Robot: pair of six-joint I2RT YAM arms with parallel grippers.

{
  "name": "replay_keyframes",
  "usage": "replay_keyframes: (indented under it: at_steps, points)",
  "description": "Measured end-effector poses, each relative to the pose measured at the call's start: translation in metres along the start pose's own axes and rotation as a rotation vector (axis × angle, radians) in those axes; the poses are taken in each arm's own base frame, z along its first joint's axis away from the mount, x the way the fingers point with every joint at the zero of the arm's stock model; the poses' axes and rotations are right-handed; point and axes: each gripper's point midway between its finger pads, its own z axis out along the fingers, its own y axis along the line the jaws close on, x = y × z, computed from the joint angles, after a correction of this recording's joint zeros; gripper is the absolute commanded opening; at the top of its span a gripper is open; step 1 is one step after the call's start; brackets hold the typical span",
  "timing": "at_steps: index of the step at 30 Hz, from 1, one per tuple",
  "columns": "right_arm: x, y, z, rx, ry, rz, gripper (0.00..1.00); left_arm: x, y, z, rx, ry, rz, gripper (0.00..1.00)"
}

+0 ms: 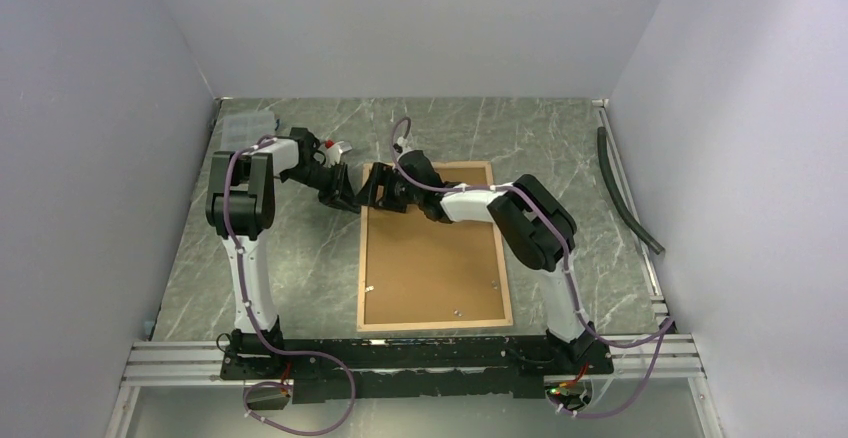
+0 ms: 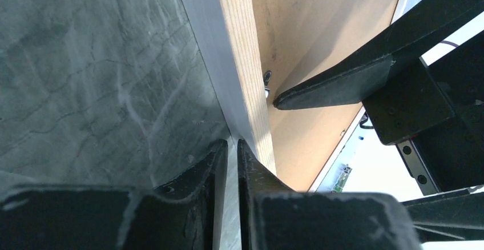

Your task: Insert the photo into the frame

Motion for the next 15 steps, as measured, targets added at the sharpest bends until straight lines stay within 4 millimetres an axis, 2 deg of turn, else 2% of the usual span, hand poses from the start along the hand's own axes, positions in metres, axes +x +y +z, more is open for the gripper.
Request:
replay_keyframes:
  at_steps: [15]
  points:
    - [-0.011,0.002,0.015,-0.022,-0.026,0.026,0.71,-0.001,0.001,0.002,0.006,-0.001,-0.006,0.14]
